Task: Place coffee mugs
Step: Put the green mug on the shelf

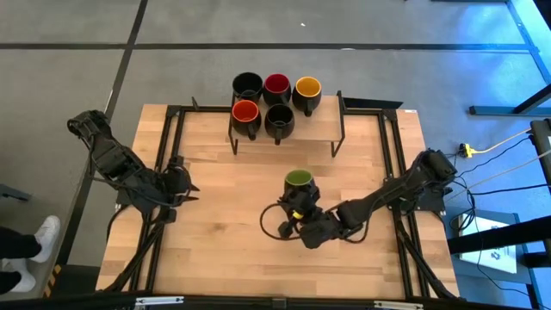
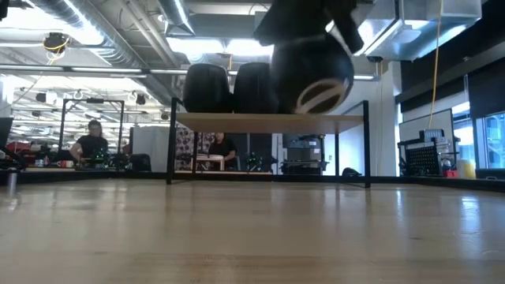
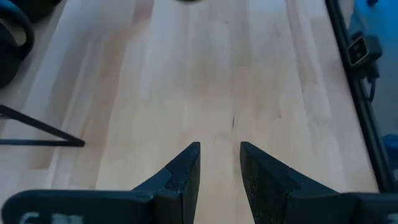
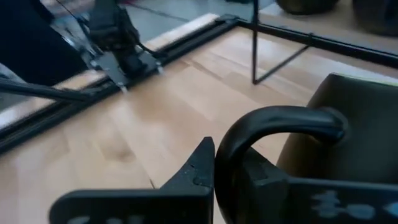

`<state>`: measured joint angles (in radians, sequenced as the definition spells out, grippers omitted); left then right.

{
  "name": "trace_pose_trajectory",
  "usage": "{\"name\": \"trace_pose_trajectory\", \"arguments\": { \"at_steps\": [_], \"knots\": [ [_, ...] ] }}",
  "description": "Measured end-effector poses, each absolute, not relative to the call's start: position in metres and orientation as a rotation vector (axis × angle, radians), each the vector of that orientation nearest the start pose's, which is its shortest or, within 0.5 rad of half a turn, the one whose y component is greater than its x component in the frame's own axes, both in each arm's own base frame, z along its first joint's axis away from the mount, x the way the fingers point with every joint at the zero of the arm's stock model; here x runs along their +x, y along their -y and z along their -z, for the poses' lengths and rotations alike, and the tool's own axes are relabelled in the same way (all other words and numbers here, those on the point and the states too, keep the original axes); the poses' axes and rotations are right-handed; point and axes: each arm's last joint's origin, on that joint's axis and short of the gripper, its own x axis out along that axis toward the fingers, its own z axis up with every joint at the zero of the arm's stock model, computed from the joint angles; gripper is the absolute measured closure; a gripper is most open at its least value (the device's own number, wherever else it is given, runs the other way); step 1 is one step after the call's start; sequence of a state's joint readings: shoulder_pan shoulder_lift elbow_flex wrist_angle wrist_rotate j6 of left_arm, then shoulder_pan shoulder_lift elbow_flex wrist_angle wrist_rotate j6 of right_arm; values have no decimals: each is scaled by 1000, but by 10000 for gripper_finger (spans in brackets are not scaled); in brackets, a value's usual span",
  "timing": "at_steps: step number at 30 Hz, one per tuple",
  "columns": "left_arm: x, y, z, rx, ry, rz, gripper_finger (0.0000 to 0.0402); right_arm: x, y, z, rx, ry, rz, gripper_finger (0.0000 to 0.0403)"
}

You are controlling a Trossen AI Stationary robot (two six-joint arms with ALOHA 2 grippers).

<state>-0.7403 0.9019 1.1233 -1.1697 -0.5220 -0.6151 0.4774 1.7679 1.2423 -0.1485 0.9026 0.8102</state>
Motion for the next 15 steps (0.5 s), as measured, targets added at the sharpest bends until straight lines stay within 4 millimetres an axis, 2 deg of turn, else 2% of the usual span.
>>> {"name": "trace_pose_trajectory", "arguments": {
  "at_steps": [15],
  "knots": [
    [115,85,-351,-13,-725,-13,294,351,-156,-134,296,-273,487,397]
  ]
}}
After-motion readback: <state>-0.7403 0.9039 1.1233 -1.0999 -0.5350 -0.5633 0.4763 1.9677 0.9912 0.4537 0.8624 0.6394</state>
